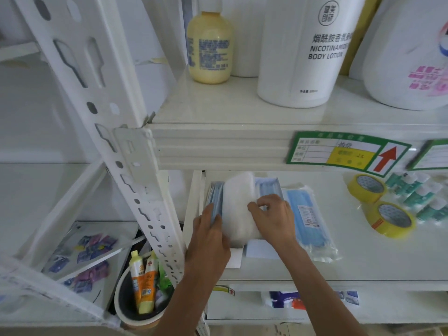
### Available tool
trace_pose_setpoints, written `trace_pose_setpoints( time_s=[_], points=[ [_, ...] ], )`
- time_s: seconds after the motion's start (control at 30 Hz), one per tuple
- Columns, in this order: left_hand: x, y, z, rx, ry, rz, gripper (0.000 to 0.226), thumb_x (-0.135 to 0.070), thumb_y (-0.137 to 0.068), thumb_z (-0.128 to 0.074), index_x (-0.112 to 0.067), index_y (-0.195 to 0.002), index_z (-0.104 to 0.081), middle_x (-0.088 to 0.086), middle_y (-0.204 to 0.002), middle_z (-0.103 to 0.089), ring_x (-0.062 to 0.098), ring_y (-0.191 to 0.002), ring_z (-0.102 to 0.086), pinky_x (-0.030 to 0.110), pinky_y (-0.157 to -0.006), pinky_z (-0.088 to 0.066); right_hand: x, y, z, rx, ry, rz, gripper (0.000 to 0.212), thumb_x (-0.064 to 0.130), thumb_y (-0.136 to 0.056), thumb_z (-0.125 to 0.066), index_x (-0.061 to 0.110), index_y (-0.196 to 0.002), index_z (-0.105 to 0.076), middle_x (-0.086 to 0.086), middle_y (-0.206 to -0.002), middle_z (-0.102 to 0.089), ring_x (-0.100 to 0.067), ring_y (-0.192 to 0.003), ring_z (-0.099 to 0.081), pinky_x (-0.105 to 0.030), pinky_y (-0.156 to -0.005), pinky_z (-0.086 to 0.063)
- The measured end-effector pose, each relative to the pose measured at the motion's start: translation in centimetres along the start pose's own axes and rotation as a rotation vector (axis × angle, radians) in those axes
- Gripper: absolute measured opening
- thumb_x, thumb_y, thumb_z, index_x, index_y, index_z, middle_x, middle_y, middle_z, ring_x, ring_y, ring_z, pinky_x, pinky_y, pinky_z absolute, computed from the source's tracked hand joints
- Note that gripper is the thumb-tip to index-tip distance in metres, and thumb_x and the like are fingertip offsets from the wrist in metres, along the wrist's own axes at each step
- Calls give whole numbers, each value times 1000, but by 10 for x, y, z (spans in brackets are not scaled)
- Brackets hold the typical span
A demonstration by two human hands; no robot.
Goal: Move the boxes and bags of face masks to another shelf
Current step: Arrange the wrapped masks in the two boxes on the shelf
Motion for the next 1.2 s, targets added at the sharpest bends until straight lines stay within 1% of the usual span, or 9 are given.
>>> trace_pose_setpoints(
  time_s=[0.07,0.13,0.27,0.43,0.6,0.73,0.87,0.97,1.2],
  points=[
    [1,0,-1,-9,-9,-41,31,-14,-95,-58,-12,-125,-59,1,-157,-29,18,-137,-30,26,-108,-40,-6,-5,10,-3,-63,-52,32,34,-84,-61,13,-60,-57,9,-57,-56,-15,-61,-52,-24,-57,-42],
    [3,1,-3,-1,-28,-68,31,-19,-97,-57,-14,-128,-60,-1,-154,-33,15,-139,-29,25,-110,-39,-16,-10,27,-38,-99,-81,38,34,-88,-59,8,-60,-55,6,-49,-50,-14,-53,-45,-17,-47,-35],
    [3,4,-5,-13,-6,-92,29,-15,-97,-57,-9,-124,-65,0,-143,-50,15,-134,-40,26,-109,-44,-46,-19,65,-184,-140,-118,44,37,-87,-62,3,-63,-49,4,-47,-39,-17,-53,-37,-32,-51,-35],
    [-8,5,1,-123,118,-206,26,-5,-93,-64,-7,-118,-71,4,-134,-59,21,-127,-52,38,-104,-50,-69,-17,91,-300,-189,-144,41,41,-85,-61,11,-56,-57,-1,-47,-52,-22,-53,-50,-32,-52,-39],
    [-47,4,-4,-9,211,-332,47,-35,-98,-51,-14,-140,-55,-1,-143,-54,14,-134,-47,34,-109,-45,-49,-15,82,-287,-109,-26,43,34,-87,-62,1,-61,-53,-18,-56,-55,-33,-56,-47,-28,-52,-37],
    [-74,-10,-19,95,7,-335,59,-47,-99,-46,-17,-148,-39,2,-145,-52,20,-133,-47,33,-113,-37,-31,-18,82,-326,-73,54,42,25,-84,-65,0,-58,-45,-20,-56,-47,-21,-51,-30,-20,-50,-33],
    [-80,-21,-31,161,-263,-313,61,-51,-102,-36,-16,-151,-28,9,-132,-61,27,-124,-55,44,-121,-25,-35,-21,97,-381,-74,57,38,22,-82,-64,2,-56,-45,-19,-54,-49,-19,-50,-31,-22,-46,-31],
    [-84,-20,-34,165,-263,-378,57,-52,-102,-32,-18,-148,-29,6,-121,-67,25,-116,-63,45,-125,-17,-38,-25,102,-391,-94,54,36,23,-81,-63,1,-59,-46,-16,-53,-43,-15,-50,-28,-23,-45,-30],
    [-83,-7,-40,220,-25,-486,58,-50,-104,-35,-25,-154,-21,-2,-156,-39,20,-140,-43,41,-124,-23,-35,-50,117,-306,-60,87,41,26,-79,-66,8,-52,-42,3,-44,-38,-15,-49,-33,-19,-46,-34]
  ],
)
Point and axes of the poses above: each hand's wrist, its own y-axis away from the middle knuckle, its own z-axis out of the back of the hand, x = y × z, the point moved 4 cm from there along -y, towards the middle knuckle
